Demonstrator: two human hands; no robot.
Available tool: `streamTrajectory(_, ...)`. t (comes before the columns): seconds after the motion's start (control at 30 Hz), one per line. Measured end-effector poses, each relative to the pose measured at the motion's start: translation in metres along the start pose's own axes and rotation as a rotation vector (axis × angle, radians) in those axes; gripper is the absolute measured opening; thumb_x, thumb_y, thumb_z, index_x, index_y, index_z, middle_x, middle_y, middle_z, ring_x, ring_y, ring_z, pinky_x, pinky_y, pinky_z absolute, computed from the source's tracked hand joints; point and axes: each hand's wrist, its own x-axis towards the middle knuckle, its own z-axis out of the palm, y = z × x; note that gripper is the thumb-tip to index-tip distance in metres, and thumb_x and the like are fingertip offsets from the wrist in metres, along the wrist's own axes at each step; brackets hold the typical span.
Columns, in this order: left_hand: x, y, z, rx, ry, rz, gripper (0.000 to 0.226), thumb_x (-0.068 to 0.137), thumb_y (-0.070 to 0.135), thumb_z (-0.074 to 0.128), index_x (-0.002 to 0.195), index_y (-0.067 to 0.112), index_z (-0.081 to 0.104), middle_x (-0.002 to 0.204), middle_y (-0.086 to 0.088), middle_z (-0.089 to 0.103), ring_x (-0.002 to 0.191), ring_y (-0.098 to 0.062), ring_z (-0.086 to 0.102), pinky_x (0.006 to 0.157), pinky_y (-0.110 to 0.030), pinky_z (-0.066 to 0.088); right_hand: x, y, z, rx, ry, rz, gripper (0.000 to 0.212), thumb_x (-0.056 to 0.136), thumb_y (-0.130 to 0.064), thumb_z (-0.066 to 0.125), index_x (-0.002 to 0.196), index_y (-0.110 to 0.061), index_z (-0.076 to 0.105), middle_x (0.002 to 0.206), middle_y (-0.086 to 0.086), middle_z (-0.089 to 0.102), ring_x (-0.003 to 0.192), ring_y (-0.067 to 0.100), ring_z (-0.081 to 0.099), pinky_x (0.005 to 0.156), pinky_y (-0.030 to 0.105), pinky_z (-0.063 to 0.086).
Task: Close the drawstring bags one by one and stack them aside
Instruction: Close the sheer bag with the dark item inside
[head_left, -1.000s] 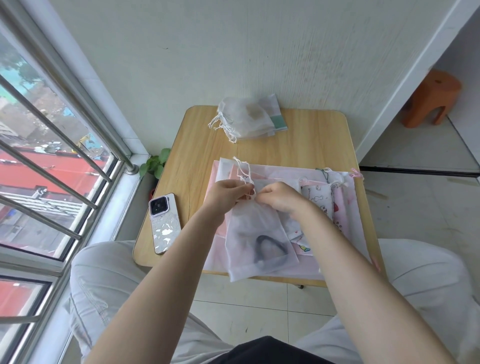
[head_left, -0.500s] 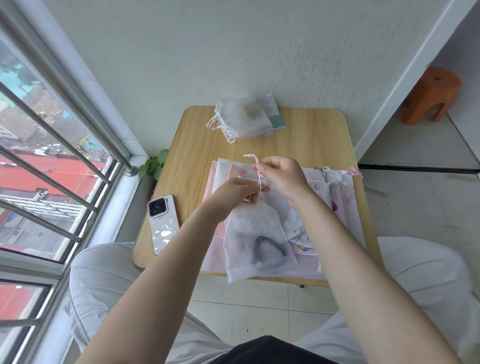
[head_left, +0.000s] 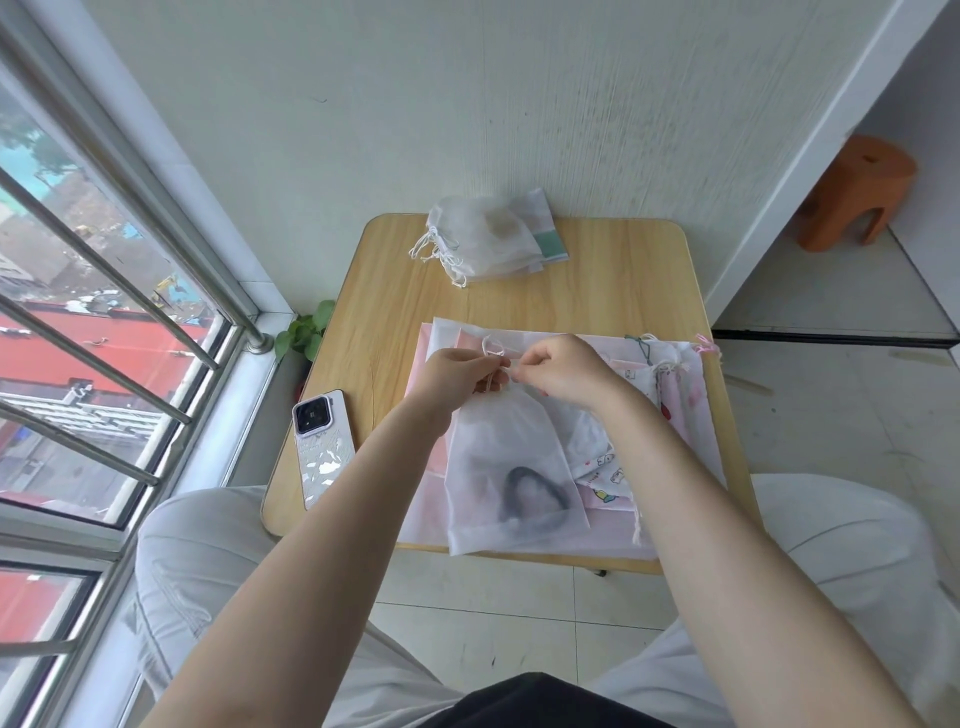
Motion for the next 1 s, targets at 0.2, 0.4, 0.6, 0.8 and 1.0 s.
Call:
streamTrajectory(0.2,0.000,-0.001,-0.006,0.001,-0.056,-0.005,0.018,0.070,0.024,0.078,0.077,0.008,0.075,0.074,-0.006,0.065,0.073,-0.020,0.057,0.076,-0.033,0.046,-0.006,-0.002,0.006,0.079,-0.096,0.010,0.010,0.089,-0.021,0.066,0.082,-0.015,0.064,0.065,-0.002,0.059,0.053,0.007,0.048,0.047,0.015,0.035)
streamTrajectory(0.4,-0.003,0.002,-0.012,0.025,-0.133,0.012,0.023,0.077,0.003,0.077,0.100,0.006,0.075,0.097,-0.015,0.073,0.091,-0.025,0.069,0.098,-0.039,0.052,-0.001,0.004,0.006,0.021,-0.138,0.023,0.016,0.086,-0.023,0.066,0.083,-0.008,0.070,0.073,-0.002,0.062,0.068,0.011,0.054,0.061,0.021,0.041)
streamTrajectory(0.6,-0.007,0.013,-0.012,0.224,-0.145,0.147,0.031,0.078,-0.006,0.074,0.105,0.010,0.072,0.093,-0.011,0.074,0.085,-0.015,0.068,0.087,-0.021,0.054,0.011,0.004,0.000,0.143,-0.037,0.038,0.021,0.089,-0.011,0.050,0.103,-0.016,0.065,0.095,-0.004,0.074,0.097,0.012,0.063,0.080,0.025,0.045)
streamTrajectory(0.8,-0.002,0.012,-0.007,0.638,0.065,0.302,0.023,0.079,0.012,0.078,0.101,0.014,0.071,0.088,0.003,0.076,0.087,-0.010,0.069,0.076,-0.020,0.051,0.016,0.006,0.010,0.286,-0.130,0.052,0.021,0.091,-0.005,0.054,0.108,-0.011,0.065,0.091,0.004,0.069,0.078,0.010,0.060,0.061,0.013,0.041)
streamTrajectory(1.0,-0.005,0.005,-0.001,0.664,0.211,0.421,0.011,0.081,0.012,0.072,0.084,0.021,0.067,0.082,0.010,0.073,0.078,-0.005,0.066,0.064,-0.005,0.041,0.020,0.010,0.014,0.462,-0.137,0.122,0.015,0.088,-0.006,0.060,0.101,-0.013,0.063,0.082,0.005,0.066,0.068,0.012,0.055,0.068,0.028,0.038)
